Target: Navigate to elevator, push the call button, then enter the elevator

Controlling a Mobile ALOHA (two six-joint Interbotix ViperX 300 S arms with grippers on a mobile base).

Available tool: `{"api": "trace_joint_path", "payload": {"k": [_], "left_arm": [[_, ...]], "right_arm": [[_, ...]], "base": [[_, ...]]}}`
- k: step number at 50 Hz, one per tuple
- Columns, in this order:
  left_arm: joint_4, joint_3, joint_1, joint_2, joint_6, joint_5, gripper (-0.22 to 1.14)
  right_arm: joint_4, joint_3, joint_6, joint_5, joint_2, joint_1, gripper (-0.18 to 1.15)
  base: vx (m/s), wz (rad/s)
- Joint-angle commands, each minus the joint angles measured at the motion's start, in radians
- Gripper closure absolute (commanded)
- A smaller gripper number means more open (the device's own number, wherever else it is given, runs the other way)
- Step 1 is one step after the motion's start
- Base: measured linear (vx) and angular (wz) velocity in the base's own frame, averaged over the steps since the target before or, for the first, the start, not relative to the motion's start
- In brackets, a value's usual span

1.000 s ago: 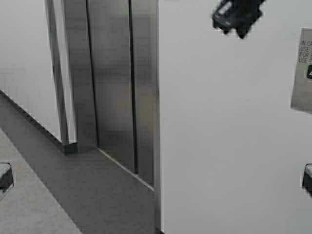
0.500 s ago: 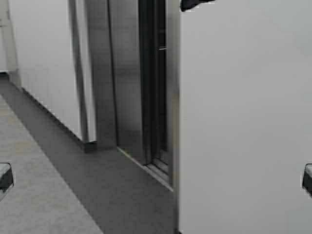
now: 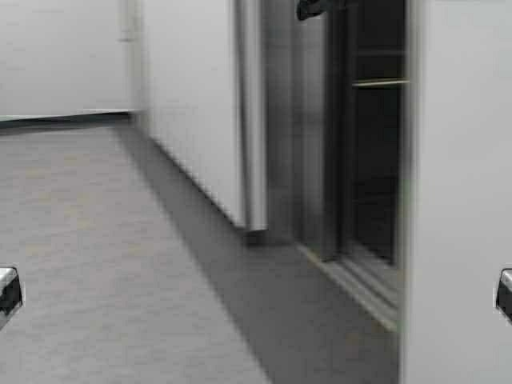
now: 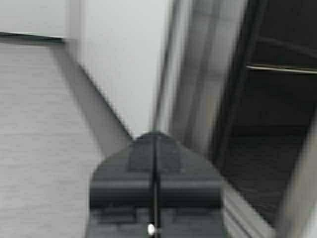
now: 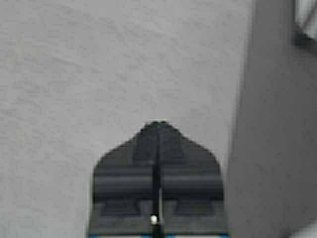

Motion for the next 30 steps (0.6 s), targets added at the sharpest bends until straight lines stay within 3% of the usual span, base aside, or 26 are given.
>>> {"api": "trace_joint_path", "payload": {"k": [1,30], "left_arm": [[0.003,-0.009,-0.002,0.015,0.003,-0.012,0.89],[0.003,-0.012,0.0,0.061,0.018,-0.051,0.89]], "right_arm": [[0.002,-0.011,0.002,-0.037,-0.014,-0.015,0.91],[0.003,-0.02,0.003,-0.074,0.029,-0.092,0.91]], "base": [[0.11,0.65],[0.17,0.5]]}}
